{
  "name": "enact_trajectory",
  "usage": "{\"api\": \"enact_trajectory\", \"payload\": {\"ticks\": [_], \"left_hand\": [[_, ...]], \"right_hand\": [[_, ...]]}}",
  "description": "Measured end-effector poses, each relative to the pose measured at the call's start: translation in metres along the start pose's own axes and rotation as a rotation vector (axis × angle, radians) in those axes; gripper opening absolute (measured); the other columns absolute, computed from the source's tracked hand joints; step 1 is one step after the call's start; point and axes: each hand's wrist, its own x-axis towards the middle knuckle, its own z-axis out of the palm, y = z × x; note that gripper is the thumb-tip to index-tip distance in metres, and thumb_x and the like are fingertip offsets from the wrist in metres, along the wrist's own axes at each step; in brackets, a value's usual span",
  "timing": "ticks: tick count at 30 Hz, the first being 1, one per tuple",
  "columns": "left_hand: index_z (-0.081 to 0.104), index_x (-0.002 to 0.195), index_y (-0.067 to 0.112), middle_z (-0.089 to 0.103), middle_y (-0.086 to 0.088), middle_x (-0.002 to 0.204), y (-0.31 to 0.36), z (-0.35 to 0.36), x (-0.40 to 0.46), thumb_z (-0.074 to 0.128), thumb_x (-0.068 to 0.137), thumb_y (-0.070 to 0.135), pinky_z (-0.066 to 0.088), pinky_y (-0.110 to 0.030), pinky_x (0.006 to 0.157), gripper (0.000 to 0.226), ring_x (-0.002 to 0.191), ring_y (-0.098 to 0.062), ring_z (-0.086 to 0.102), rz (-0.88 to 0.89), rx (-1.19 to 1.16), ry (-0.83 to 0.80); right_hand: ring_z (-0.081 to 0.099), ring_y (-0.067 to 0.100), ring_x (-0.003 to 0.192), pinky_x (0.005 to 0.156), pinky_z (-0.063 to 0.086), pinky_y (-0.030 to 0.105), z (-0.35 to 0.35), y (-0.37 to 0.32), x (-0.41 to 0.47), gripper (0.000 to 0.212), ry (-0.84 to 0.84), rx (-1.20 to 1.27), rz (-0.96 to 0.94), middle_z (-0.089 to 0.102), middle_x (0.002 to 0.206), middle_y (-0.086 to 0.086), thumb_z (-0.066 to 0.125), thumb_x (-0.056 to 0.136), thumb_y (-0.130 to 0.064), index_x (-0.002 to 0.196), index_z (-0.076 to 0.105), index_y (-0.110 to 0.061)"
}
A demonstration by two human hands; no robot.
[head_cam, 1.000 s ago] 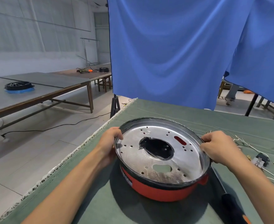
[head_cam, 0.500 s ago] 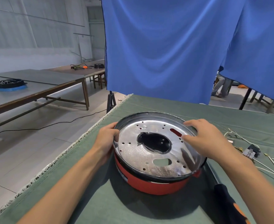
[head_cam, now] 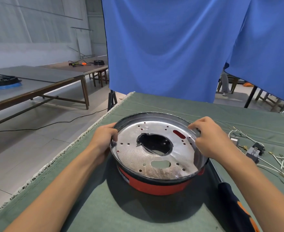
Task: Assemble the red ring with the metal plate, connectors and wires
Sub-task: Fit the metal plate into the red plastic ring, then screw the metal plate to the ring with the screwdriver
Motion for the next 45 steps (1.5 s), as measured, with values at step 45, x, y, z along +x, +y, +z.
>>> {"api": "enact_trajectory", "payload": {"ticks": [45], "left_hand": [[0.074, 0.092, 0.019, 0.069, 0.002, 0.071, 0.005, 0.008, -0.002, 0.036, 0.061, -0.023, 0.04, -0.024, 0.052, 0.065, 0.061, -0.017, 0.054, 0.302, -0.126, 0.083]], "right_hand": [[0.049, 0.018, 0.067, 0.054, 0.033, 0.027, -0.001, 0.018, 0.014, 0.024, 0.251, 0.434, 0.166, 0.057, 0.079, 0.003, 0.048, 0.076, 0.007, 0.07, 0.051, -0.016]]}}
